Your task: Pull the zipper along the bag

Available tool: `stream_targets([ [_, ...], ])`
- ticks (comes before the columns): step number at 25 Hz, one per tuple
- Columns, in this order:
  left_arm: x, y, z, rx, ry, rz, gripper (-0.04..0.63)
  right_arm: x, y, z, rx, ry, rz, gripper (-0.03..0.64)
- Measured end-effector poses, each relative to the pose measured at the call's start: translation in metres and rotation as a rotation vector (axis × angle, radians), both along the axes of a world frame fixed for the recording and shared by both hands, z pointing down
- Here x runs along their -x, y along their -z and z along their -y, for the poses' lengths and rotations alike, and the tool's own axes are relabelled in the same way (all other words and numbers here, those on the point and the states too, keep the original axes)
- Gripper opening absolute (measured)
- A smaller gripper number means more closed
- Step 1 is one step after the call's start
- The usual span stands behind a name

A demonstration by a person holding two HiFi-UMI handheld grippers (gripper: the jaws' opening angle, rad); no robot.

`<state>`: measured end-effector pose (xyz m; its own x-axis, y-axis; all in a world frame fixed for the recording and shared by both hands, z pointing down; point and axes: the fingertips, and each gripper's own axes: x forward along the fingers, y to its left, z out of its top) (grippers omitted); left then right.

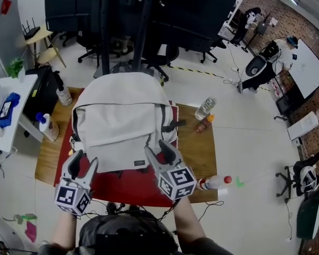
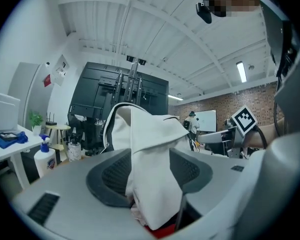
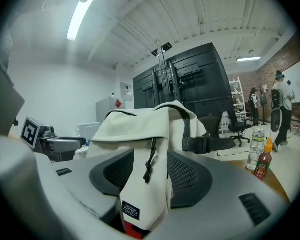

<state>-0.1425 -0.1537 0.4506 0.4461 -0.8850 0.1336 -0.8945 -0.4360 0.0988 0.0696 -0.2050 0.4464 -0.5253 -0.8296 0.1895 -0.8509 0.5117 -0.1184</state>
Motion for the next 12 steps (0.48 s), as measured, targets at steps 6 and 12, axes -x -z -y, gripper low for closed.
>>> stream_targets([
  [6,0.000,0.034,-0.011,-0.059,-0.006,-0.023,0.275,0.007,0.046,-0.020,-0.106,0.008,0.054,0.190],
  [12,-0.016,0.044,-0.021,-0.082,-0.015,-0.041,0.227,0.031,0.074,-0.033,-0.217,0.057,0.118,0.082],
])
